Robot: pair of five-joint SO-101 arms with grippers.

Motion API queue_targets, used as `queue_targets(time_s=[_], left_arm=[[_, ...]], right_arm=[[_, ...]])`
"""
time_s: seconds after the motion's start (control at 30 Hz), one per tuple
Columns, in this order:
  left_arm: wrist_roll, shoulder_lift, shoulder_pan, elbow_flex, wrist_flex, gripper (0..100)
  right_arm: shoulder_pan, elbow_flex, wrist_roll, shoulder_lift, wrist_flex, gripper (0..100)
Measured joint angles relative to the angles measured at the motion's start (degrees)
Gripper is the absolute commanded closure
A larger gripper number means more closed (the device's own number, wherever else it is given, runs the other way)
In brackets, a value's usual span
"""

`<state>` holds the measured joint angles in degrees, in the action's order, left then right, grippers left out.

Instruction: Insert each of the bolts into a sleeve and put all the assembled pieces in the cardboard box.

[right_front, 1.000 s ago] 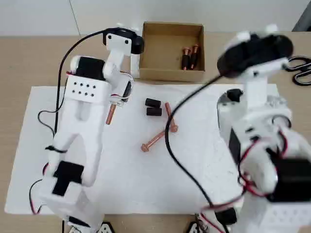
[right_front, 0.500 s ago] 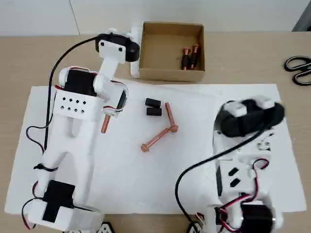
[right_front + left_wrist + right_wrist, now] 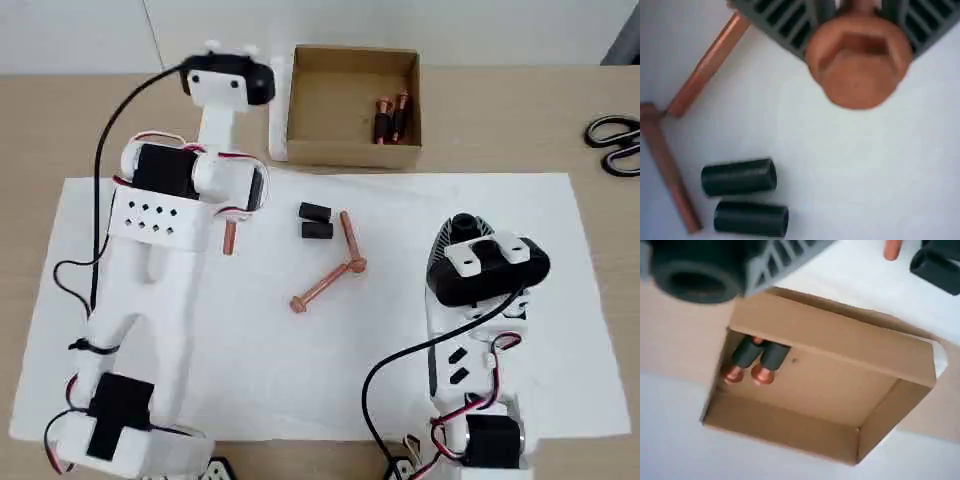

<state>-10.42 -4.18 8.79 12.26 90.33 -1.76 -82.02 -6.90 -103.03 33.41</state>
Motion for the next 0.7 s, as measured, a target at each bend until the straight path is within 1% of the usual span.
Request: queue_targets(time_s=[0.1, 0.2, 0.3, 0.43, 0.53, 0.7], left_arm=[[-2.73, -2.55, 0.00, 0.00, -3.16, 99], [-2.64, -4.92, 0.00, 0.00, -3.96, 99], [-0.97, -6.77, 0.00, -0.35, -3.87, 99], [0.26, -9.14, 1.32, -0.35, -2.99, 99], [0.53, -12.04, 4.75, -0.35, -3.34, 99], [0.53, -16.97, 11.08, -0.35, -7.91, 99]], right_arm=[[-0.09, -1.85, 4.75, 0.00, -4.57, 99.5], [0.00, -4.48, 10.73, 0.00, -9.49, 99.5], [-2.29, -7.21, 13.10, 0.00, -15.21, 99.5], [-8.88, -10.02, 13.01, 0.00, -22.07, 99.5], [-14.59, -10.46, 10.37, 0.00, -23.30, 99.5], [-21.89, -10.46, 6.59, 0.00, -23.65, 99.5]])
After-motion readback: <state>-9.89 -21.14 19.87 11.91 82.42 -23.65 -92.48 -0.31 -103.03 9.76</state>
